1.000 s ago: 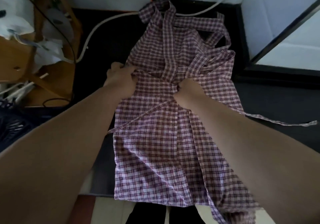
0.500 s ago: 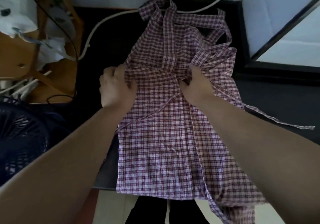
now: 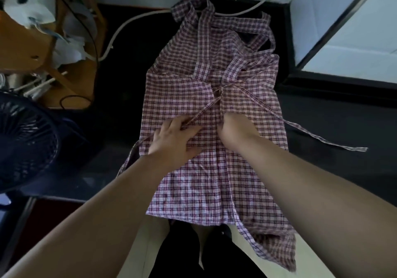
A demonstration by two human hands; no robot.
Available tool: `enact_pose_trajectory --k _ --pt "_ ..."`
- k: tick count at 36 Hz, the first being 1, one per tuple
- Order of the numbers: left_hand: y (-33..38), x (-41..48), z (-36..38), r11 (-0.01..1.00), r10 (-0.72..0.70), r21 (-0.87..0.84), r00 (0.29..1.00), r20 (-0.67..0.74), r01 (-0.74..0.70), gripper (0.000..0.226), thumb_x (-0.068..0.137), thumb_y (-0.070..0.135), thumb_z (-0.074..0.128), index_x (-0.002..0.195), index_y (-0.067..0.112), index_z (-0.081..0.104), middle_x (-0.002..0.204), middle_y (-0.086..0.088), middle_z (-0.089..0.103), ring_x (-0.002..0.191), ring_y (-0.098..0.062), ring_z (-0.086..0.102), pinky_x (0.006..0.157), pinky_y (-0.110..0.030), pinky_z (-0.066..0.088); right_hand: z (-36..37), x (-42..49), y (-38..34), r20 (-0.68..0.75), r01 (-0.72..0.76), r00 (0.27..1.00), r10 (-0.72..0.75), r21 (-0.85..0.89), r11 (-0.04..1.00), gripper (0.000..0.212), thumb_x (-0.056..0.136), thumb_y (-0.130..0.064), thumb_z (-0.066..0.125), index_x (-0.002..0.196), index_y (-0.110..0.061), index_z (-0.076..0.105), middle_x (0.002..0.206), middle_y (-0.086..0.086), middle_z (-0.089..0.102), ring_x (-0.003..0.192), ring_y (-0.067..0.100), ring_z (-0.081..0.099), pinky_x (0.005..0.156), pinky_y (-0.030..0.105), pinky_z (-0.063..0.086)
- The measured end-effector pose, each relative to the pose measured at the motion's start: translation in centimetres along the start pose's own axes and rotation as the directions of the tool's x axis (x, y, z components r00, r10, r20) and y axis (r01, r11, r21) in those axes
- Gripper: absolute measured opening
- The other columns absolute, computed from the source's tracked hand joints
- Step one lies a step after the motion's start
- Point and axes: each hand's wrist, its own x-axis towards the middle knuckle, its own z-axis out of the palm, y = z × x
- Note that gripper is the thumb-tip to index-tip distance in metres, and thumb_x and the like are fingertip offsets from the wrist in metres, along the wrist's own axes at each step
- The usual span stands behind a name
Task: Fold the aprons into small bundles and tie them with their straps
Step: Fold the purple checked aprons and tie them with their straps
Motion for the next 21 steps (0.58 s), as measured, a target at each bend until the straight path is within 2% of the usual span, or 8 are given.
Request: enact_pose_trajectory --k 5,8,11,13,15,17,19,21 --pt "0.2 0.9 -0.7 0.998 -0.018 0.054 0.998 0.057 0.015 0.072 0.087 0.064 0.051 0.148 0.051 0.015 0.157 0.004 -0.003 0.14 -0.032 0.006 0.114 -0.049 0.017 0.8 -0.2 -1.1 -0.07 0.186 0.981 -0.182 0.048 0.981 0.014 0.1 -0.018 0.041 0.092 -0.012 0.05 0.076 0.001 0.051 0.065 0.019 0.05 0.056 0.031 0.039" --pt "0.2 1.3 -1.1 0.998 -0.006 0.068 0.997 0.075 0.001 0.076 0.085 0.064 0.054 0.148 0.05 0.015 0.155 0.001 -0.001 0.138 -0.033 0.01 0.112 -0.049 0.022 1.3 -0.1 -0.3 -0.01 0.189 0.982 -0.188 0.052 0.981 0.02 0.101 -0.021 0.04 0.104 -0.01 0.057 0.089 0.005 0.059 0.071 0.021 0.056 0.062 0.035 0.049" --pt "0.2 1.5 -1.5 0.996 -0.002 0.086 0.998 0.07 -0.004 0.079 0.082 0.064 0.058 0.148 0.048 0.017 0.154 -0.002 0.004 0.138 -0.032 0.013 0.112 -0.048 0.023 1.1 -0.2 0.2 0.045 0.176 0.982 -0.183 0.122 0.977 0.023 0.1 -0.026 0.042 0.108 -0.01 0.058 0.078 -0.001 0.054 0.057 0.011 0.049 0.05 0.024 0.038" --pt "0.5 1.8 -1.8 0.995 0.028 0.092 1.0 0.0 -0.028 0.076 0.081 0.062 0.059 0.147 0.044 0.025 0.154 -0.002 0.007 0.14 -0.03 0.014 0.113 -0.047 0.019 0.8 -0.3 0.2 0.05 0.179 0.981 -0.186 0.126 0.976 0.026 0.1 -0.026 0.042 0.114 -0.011 0.058 0.079 -0.002 0.051 0.057 0.01 0.047 0.049 0.022 0.036" --pt "1.0 2.2 -2.0 0.995 0.08 0.068 0.993 -0.082 -0.075 0.07 0.085 0.055 0.058 0.146 0.037 0.029 0.156 0.0 0.006 0.142 -0.028 0.012 0.114 -0.046 0.016 0.5 -0.5 0.5 0.004 0.15 0.989 -0.151 0.109 0.983 0.03 0.1 -0.026 0.041 0.123 -0.013 0.056 0.1 0.003 0.053 0.075 0.017 0.056 0.063 0.028 0.047" --pt "1.5 3.2 -2.2 0.993 0.121 0.024 0.986 -0.117 -0.119 0.07 0.09 0.045 0.056 0.149 0.028 0.024 0.158 0.002 0.004 0.144 -0.025 0.012 0.116 -0.046 0.018 0.4 -0.5 1.1 -0.066 0.073 0.996 -0.067 0.093 0.993 0.034 0.099 -0.026 0.04 0.129 -0.015 0.053 0.123 0.007 0.049 0.103 0.025 0.055 0.082 0.035 0.05" --pt "2.0 4.5 -2.5 0.989 0.141 -0.022 0.985 -0.099 -0.144 0.075 0.093 0.038 0.054 0.153 0.019 0.013 0.16 0.0 0.004 0.146 -0.024 0.012 0.117 -0.045 0.02 0.2 -0.4 1.7 -0.119 0.0 0.993 0.008 0.064 0.998 0.038 0.099 -0.03 0.041 0.134 -0.016 0.048 0.133 0.008 0.044 0.118 0.029 0.048 0.091 0.038 0.046" --pt "2.3 6.0 -3.0 0.991 0.135 0.016 0.991 -0.026 -0.134 0.082 0.095 0.042 0.052 0.154 0.016 0.002 0.162 -0.001 0.001 0.147 -0.025 0.008 0.118 -0.046 0.018 -0.2 -0.1 2.3 -0.108 -0.074 0.992 0.065 -0.078 0.994 0.055 0.096 -0.043 0.043 0.145 -0.022 0.032 0.146 0.011 0.032 0.131 0.032 0.035 0.104 0.043 0.034"
